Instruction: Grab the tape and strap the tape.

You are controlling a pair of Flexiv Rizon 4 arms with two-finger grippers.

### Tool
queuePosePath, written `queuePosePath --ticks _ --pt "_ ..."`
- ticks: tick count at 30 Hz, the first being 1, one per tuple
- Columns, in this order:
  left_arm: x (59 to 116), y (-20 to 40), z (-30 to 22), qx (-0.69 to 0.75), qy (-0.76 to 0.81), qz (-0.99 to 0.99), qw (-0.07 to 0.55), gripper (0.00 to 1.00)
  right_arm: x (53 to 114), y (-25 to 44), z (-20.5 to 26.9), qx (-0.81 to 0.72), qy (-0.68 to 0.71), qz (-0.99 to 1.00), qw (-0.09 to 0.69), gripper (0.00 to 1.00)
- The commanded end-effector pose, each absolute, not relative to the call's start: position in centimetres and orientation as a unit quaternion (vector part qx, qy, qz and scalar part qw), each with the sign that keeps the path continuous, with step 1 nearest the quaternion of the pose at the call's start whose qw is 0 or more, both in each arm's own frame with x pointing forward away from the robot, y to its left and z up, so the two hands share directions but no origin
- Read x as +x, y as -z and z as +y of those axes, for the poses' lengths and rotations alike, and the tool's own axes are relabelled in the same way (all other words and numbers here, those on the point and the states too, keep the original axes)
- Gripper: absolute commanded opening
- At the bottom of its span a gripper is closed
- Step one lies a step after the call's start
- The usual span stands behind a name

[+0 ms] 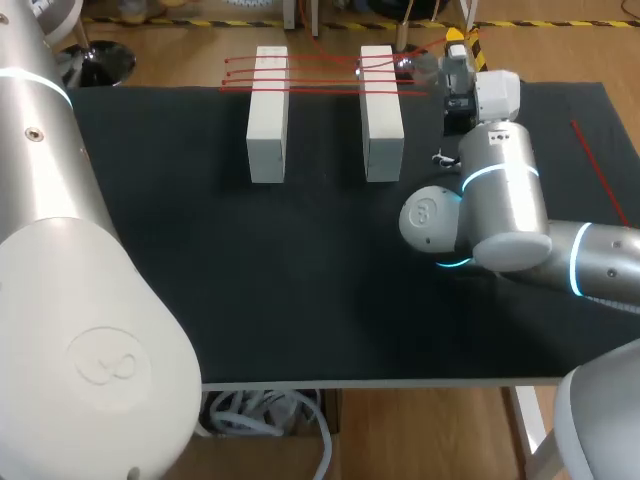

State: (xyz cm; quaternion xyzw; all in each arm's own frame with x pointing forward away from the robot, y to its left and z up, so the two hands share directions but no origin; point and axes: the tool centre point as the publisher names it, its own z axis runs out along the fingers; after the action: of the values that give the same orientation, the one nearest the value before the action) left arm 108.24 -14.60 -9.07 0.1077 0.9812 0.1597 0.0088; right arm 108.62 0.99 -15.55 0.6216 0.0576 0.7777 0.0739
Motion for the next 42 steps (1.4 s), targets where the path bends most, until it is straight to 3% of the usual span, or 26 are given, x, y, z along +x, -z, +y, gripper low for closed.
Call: queuePosePath --ticks 1,19,42 --pt "108.3 8.9 -14.7 0.108 -0.161 0.981 0.007 0.0 108.5 12.9 0.0 0.645 -0.75 0.112 0.095 0.0" --pt "108.3 8.9 -14.7 0.108 -0.161 0.981 0.007 0.0 108.7 10.3 0.0 0.584 -0.627 0.414 0.307 0.0" --pt "108.3 8.9 -14.7 0.108 -0.161 0.981 0.007 0.0 109.5 9.2 3.1 0.394 -0.432 0.695 0.42 0.0"
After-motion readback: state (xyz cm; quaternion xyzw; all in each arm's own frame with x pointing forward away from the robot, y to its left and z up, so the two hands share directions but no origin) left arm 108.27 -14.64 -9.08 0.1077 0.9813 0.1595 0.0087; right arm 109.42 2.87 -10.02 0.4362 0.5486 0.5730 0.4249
